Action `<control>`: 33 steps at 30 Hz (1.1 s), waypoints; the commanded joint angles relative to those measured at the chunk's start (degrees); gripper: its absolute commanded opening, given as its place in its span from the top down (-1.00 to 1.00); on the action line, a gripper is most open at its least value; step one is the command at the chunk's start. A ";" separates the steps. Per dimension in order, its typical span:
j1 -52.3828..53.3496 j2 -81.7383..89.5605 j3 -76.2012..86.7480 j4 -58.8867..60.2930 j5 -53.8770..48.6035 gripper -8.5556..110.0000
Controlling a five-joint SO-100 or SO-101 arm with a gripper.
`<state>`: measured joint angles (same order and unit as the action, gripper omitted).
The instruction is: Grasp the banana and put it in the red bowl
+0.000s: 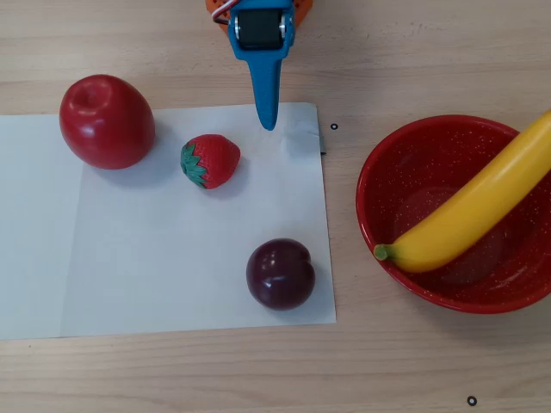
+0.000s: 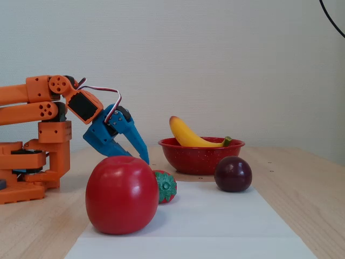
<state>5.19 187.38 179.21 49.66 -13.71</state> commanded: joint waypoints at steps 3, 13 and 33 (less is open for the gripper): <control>-0.70 1.32 0.70 2.20 -2.02 0.85; -0.44 1.23 0.70 3.16 -2.11 0.85; -0.44 1.23 0.70 3.16 -1.93 0.85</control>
<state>5.19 187.38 179.21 52.73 -15.03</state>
